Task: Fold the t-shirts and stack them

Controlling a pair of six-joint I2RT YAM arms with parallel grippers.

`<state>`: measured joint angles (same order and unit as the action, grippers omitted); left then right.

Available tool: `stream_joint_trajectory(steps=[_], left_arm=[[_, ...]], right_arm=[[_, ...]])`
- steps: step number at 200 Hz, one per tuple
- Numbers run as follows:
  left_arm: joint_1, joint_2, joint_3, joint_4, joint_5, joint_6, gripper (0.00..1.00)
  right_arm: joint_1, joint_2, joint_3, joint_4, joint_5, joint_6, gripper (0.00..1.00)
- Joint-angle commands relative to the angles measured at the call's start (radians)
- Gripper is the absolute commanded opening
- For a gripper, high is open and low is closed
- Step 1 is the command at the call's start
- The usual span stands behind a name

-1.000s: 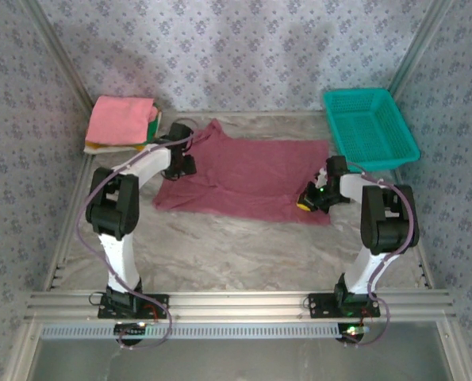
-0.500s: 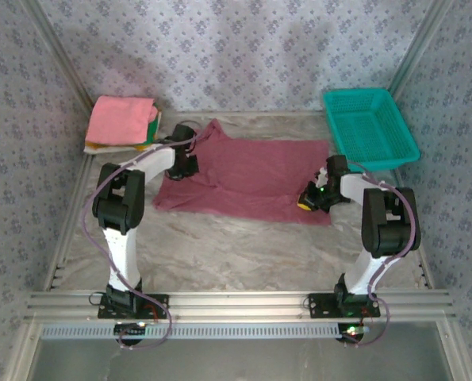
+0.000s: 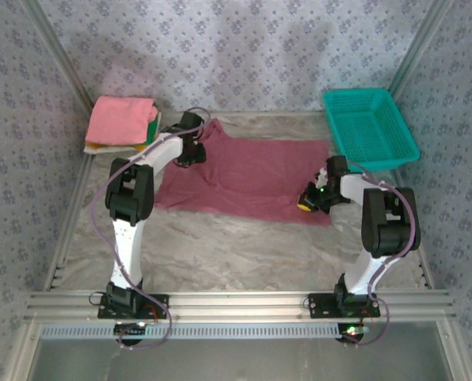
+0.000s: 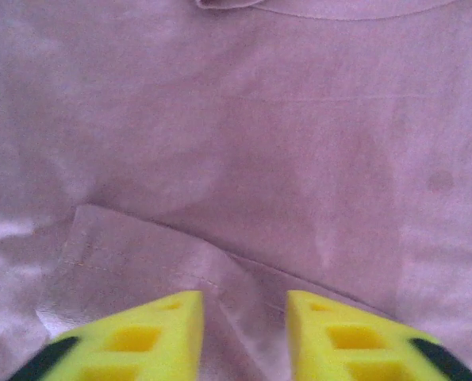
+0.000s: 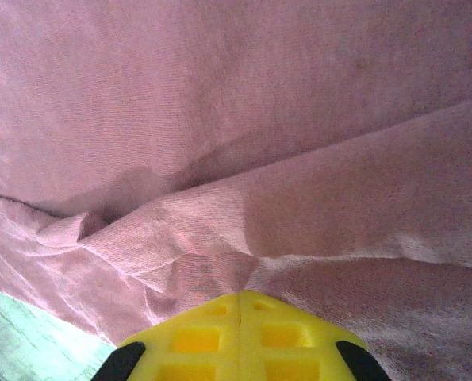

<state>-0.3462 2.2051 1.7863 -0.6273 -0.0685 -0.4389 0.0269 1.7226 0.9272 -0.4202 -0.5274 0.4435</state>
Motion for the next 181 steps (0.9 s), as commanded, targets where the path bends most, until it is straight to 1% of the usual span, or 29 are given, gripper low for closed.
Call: stream_joint_trajectory(steps=[1, 5, 9, 12, 29, 44, 66, 86, 105, 120, 132, 146, 155, 181], left_arm=[[-0.010, -0.033, 0.020, -0.040, -0.048, 0.016, 0.50], [-0.012, -0.048, 0.013, -0.037, -0.059, 0.018, 0.52], [-0.014, -0.066, 0.003, -0.035, -0.071, 0.020, 0.57], [-0.016, -0.078, -0.004, -0.033, -0.080, 0.022, 0.59], [-0.019, -0.179, -0.073, -0.008, -0.132, 0.036, 0.58], [-0.006, -0.268, -0.156, 0.015, -0.156, 0.041, 0.69], [0.048, -0.386, -0.291, 0.024, -0.137, 0.044, 0.70], [0.101, -0.489, -0.438, 0.046, -0.073, 0.052, 0.70], [0.133, -0.541, -0.538, 0.039, -0.009, 0.088, 0.70], [0.153, -0.553, -0.588, 0.009, 0.056, 0.115, 0.78], [0.166, -0.556, -0.626, -0.009, 0.090, 0.144, 0.79], [0.178, -0.559, -0.661, -0.017, 0.094, 0.164, 0.79], [0.183, -0.561, -0.675, -0.013, 0.118, 0.176, 0.79], [0.183, -0.553, -0.692, 0.005, 0.145, 0.198, 0.79]], right_arm=[[0.001, -0.019, -0.013, -0.039, 0.013, -0.011, 0.01], [0.000, -0.020, -0.015, -0.041, 0.015, -0.012, 0.01], [-0.001, -0.023, -0.015, -0.045, 0.018, -0.011, 0.01], [-0.001, -0.025, -0.015, -0.045, 0.021, -0.011, 0.01], [-0.007, -0.051, -0.019, -0.062, 0.046, -0.003, 0.02], [-0.022, -0.104, -0.037, -0.060, 0.084, 0.016, 0.03], [-0.079, -0.177, -0.070, -0.074, 0.160, 0.049, 0.02], [-0.178, -0.178, -0.113, -0.046, 0.113, 0.059, 0.01], [-0.192, -0.157, -0.112, -0.057, 0.097, 0.028, 0.02], [-0.175, -0.147, -0.108, -0.080, 0.098, 0.009, 0.07], [-0.169, -0.144, -0.112, -0.091, 0.093, 0.002, 0.13], [-0.168, -0.148, -0.121, -0.110, 0.104, -0.005, 0.26], [-0.174, -0.157, -0.126, -0.123, 0.116, -0.007, 0.31], [-0.212, -0.206, -0.132, -0.165, 0.151, -0.009, 0.34]])
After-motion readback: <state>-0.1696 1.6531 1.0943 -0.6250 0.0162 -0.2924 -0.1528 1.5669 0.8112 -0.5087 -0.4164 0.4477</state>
